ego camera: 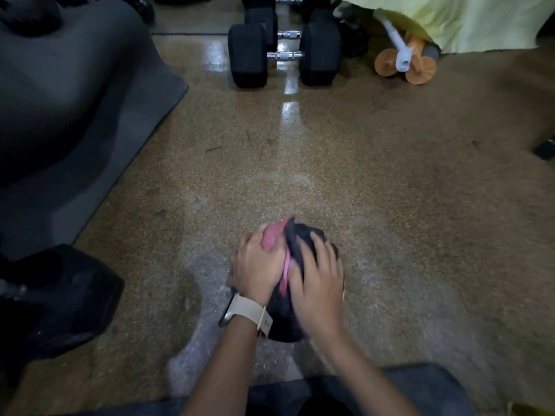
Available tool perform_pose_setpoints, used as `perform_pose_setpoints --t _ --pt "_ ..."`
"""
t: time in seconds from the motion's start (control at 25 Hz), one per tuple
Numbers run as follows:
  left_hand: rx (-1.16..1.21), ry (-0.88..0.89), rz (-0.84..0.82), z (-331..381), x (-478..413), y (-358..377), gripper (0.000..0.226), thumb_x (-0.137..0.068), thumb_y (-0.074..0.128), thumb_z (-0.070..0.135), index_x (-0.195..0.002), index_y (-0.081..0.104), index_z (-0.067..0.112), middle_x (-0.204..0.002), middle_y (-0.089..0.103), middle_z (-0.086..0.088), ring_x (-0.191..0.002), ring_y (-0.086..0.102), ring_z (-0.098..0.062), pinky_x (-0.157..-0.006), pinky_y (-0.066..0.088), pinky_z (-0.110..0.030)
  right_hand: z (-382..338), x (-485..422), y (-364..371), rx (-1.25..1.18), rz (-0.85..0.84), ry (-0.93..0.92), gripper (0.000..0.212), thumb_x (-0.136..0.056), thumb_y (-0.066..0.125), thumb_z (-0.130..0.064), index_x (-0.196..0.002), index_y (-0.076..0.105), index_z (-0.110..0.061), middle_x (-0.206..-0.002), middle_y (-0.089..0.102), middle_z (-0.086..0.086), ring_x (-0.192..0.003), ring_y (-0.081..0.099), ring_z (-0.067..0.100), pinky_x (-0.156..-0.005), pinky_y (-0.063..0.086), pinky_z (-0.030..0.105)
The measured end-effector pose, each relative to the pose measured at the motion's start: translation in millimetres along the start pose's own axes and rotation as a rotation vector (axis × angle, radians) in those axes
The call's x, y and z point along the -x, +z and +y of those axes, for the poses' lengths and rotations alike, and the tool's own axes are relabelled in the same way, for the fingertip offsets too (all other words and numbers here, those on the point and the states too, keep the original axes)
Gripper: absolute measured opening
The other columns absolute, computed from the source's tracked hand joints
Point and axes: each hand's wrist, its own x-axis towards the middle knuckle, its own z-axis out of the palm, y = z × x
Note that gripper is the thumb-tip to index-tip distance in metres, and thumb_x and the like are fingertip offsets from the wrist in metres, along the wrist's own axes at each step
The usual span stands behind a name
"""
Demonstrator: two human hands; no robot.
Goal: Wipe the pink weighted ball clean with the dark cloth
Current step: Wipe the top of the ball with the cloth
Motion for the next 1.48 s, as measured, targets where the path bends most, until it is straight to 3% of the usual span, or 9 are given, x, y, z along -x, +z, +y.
perform_pose_setpoints --t 0.12,0.32,0.56,0.72,0.84,0.92,1.16,1.36,1.48 --pt "0.008 0.088 0.005 -3.2 -2.9 -1.1 0.073 -0.078 0.033 0.074 -0.137 0.058 0.037 -0.141 0.061 -0.005 -0.133 0.052 -0.033 -0.114 0.039 -0.054 10.7 17.0 -2.1 -0.015 0.012 -0.101 0.048 -0.097 0.029 -0.041 -0.142 0.041 -0.030 -0.152 0.037 0.002 -0.142 0.027 0.025 -0.115 0.021 0.046" --pt "-0.014 -0.017 0.032 -3.2 6.1 1.8 0.078 -0.071 0.027 0.080 -0.138 0.051 0.048 -0.151 0.051 -0.002 -0.140 0.045 -0.035 -0.113 0.040 -0.058 14.0 -89.0 -2.5 -0.105 -0.194 0.211 0.042 -0.097 0.029 -0.039 -0.114 0.060 -0.017 -0.120 0.062 0.015 -0.112 0.056 0.034 -0.086 0.042 0.041" --pt "0.047 -0.012 0.011 -5.4 9.1 -5.1 0.079 -0.082 0.030 0.081 -0.146 0.048 0.039 -0.154 0.048 -0.004 -0.143 0.043 -0.036 -0.117 0.037 -0.056 23.1 17.1 -1.5 -0.140 -0.024 -0.070 0.045 -0.097 0.023 -0.049 -0.139 0.038 -0.041 -0.151 0.033 -0.011 -0.144 0.022 0.016 -0.116 0.017 0.036" --pt "-0.022 0.049 0.025 -15.0 54.5 -5.1 0.074 -0.089 0.025 0.073 -0.154 0.034 0.038 -0.165 0.031 0.002 -0.152 0.026 -0.031 -0.123 0.022 -0.053 33.4 -64.1 -17.9 -0.401 -0.163 0.271 0.038 -0.102 0.034 -0.040 -0.099 0.065 -0.017 -0.100 0.067 0.008 -0.098 0.062 0.025 -0.070 0.040 0.030" --pt "-0.099 0.194 -0.024 -4.3 31.0 -5.6 0.060 -0.088 0.022 0.065 -0.141 0.045 0.049 -0.153 0.049 0.009 -0.144 0.041 -0.027 -0.119 0.030 -0.060 18.1 -30.4 -10.6 -0.229 -0.063 0.068 0.038 -0.099 0.031 -0.038 -0.118 0.061 -0.025 -0.121 0.062 -0.001 -0.121 0.053 0.023 -0.096 0.040 0.039" --pt "-0.043 0.163 -0.080 3.7 14.1 -9.7 0.049 -0.088 0.037 0.049 -0.131 0.060 0.045 -0.140 0.062 0.006 -0.133 0.054 -0.027 -0.114 0.039 -0.050 13.2 22.0 -2.7 -0.106 -0.030 -0.080 0.051 -0.094 0.025 -0.046 -0.140 0.045 -0.033 -0.148 0.037 -0.012 -0.143 0.023 0.015 -0.117 0.014 0.039" --pt "-0.090 0.110 -0.010 2.6 16.7 -7.5 0.042 -0.097 0.043 0.056 -0.127 0.065 0.037 -0.138 0.063 0.006 -0.128 0.056 -0.026 -0.106 0.041 -0.038 20.2 -73.4 -8.3 -0.172 -0.198 0.172 0.036 -0.098 0.035 -0.039 -0.115 0.063 -0.023 -0.118 0.063 0.008 -0.112 0.056 0.030 -0.091 0.044 0.039" --pt "0.028 0.175 0.020 -2.6 9.4 -9.1 0.034 -0.097 0.054 0.041 -0.122 0.072 0.028 -0.129 0.071 -0.001 -0.119 0.064 -0.031 -0.102 0.049 -0.041 2.5 33.2 -12.8 -0.038 -0.044 -0.113 0.050 -0.095 0.030 -0.048 -0.142 0.038 -0.036 -0.154 0.032 -0.006 -0.145 0.021 0.018 -0.117 0.014 0.040" --pt "0.036 0.012 0.005 2.0 9.0 -9.8 0.044 -0.085 0.048 0.052 -0.123 0.067 0.042 -0.133 0.067 0.006 -0.123 0.060 -0.032 -0.106 0.045 -0.056 15.3 -48.3 -12.7 -0.110 -0.236 0.030 0.045 -0.095 0.033 -0.049 -0.130 0.053 -0.028 -0.138 0.052 -0.002 -0.130 0.045 0.021 -0.107 0.034 0.041"
